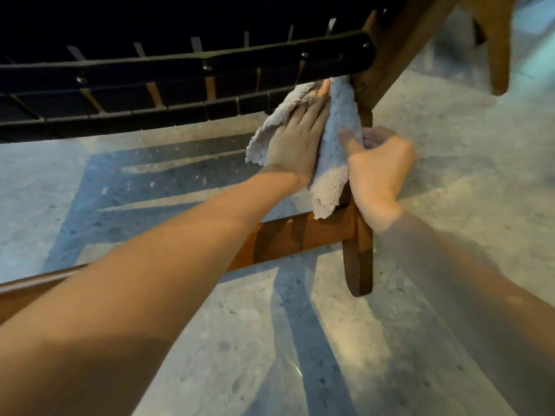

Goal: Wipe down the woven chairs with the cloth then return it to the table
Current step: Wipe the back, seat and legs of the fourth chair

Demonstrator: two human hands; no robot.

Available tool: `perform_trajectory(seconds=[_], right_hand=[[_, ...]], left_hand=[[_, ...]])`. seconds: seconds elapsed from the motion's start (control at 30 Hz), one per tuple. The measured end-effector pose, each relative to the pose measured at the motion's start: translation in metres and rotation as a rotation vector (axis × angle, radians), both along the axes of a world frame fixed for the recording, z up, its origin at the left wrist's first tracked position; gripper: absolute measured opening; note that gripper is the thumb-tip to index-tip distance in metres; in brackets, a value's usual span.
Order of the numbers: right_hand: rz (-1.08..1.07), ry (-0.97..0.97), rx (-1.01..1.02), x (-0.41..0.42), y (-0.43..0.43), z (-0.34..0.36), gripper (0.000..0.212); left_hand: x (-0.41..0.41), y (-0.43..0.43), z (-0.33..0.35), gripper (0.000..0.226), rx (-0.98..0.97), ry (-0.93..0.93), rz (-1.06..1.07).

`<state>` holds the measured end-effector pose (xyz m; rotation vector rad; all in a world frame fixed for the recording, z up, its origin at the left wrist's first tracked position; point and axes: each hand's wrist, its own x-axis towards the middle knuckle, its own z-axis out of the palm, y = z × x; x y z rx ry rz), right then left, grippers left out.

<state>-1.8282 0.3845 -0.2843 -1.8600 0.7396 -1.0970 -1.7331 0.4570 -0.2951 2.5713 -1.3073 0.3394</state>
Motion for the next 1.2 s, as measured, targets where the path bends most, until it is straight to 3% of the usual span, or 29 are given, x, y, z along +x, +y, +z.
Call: perform_trajectory(seconds=[0.1, 0.2, 0.3, 0.43, 0.57, 0.7, 0.83, 1.2], right_hand=[[-0.007, 0.027, -0.021, -0.006, 0.003, -0.005, 0.018], [0.030, 0.044, -0.028, -0.013, 0.008, -0.011, 0.015], [0.087, 0.075, -0.018, -0.018, 0.014, -0.016, 0.014], [0.139, 0.172, -0.029, -0.023, 0.025, -0.023, 0.016], [0.110, 0.290, -0.011, -0.028, 0.041, -0.036, 0.014], [0.055, 0.311, 0.008, -0.036, 0.060, -0.040, 0.019], [0.181, 0.334, 0.097, -0.036, 0.076, -0.038, 0.045], [0.496, 0.395, -0.015, 0.000, 0.204, -0.040, 0.032]], left_hand=[[-0.003, 0.002, -0.009, 0.066, -0.230, 0.290, -0.153], [-0.010, 0.000, -0.015, 0.065, -0.379, 0.594, -0.180], [-0.019, 0.005, -0.014, 0.050, -0.516, 0.837, -0.194], [-0.023, 0.018, -0.026, 0.050, -0.265, 0.580, -0.188], [-0.033, 0.030, -0.038, 0.025, -0.098, 0.686, -0.126], [-0.037, 0.039, -0.034, 0.021, -0.065, 0.739, -0.185], [-0.031, 0.069, -0.031, 0.031, 0.007, 0.673, -0.205], [-0.017, 0.240, -0.036, 0.034, -0.013, 0.619, -0.026]])
